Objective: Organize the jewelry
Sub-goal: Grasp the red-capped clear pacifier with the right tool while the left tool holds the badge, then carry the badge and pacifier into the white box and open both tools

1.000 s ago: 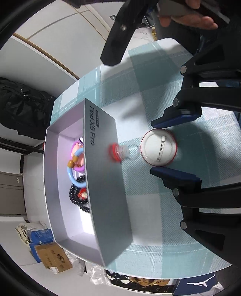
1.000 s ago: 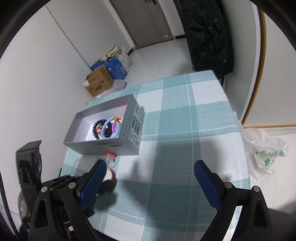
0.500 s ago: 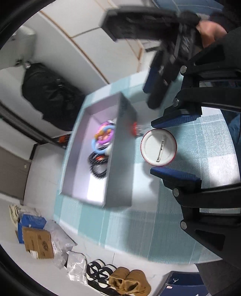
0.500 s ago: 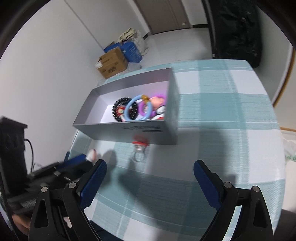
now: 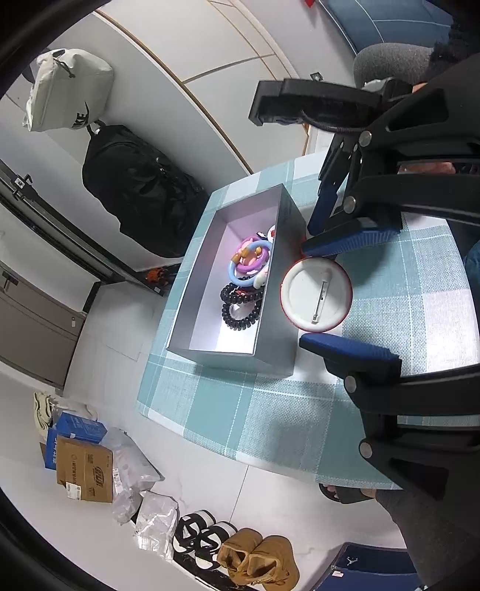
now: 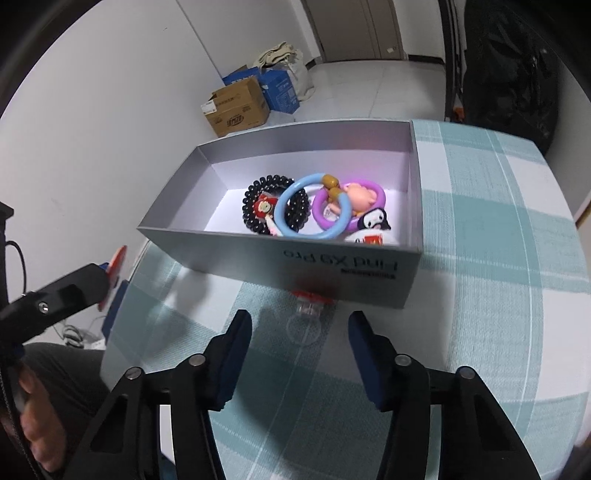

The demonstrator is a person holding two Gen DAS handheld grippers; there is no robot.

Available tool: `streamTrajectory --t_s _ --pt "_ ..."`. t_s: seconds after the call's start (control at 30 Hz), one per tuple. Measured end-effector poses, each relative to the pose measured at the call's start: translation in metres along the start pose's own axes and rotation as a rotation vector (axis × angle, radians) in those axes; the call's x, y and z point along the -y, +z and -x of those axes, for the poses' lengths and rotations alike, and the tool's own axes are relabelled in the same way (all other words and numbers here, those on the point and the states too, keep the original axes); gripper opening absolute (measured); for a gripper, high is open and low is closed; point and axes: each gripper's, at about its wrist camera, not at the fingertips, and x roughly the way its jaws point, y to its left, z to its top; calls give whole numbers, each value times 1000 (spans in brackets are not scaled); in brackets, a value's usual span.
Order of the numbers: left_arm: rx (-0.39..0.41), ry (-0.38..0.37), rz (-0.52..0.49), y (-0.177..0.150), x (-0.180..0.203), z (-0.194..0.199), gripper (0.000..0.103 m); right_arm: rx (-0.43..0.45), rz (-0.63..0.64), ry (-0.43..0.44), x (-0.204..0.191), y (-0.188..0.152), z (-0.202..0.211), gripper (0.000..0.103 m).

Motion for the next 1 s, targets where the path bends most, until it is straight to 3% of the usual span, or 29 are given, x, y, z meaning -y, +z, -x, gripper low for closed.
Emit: streamTrajectory --t_s 0.2,0.23,0.27,0.63,1.0 --pt "16 23 -25 3 0 3 37 6 35 -32 -9 5 -8 33" --pt "14 25 -23 3 -1 2 37 8 51 -32 -12 5 -9 22" --pt "12 24 -20 3 -2 2 37 8 63 -25 -14 4 -8 21" --pt "44 4 -21 7 8 2 37 77 85 36 -19 3 20 20" --pt "68 30 -59 13 25 -5 37 281 17 122 -2 27 90 20"
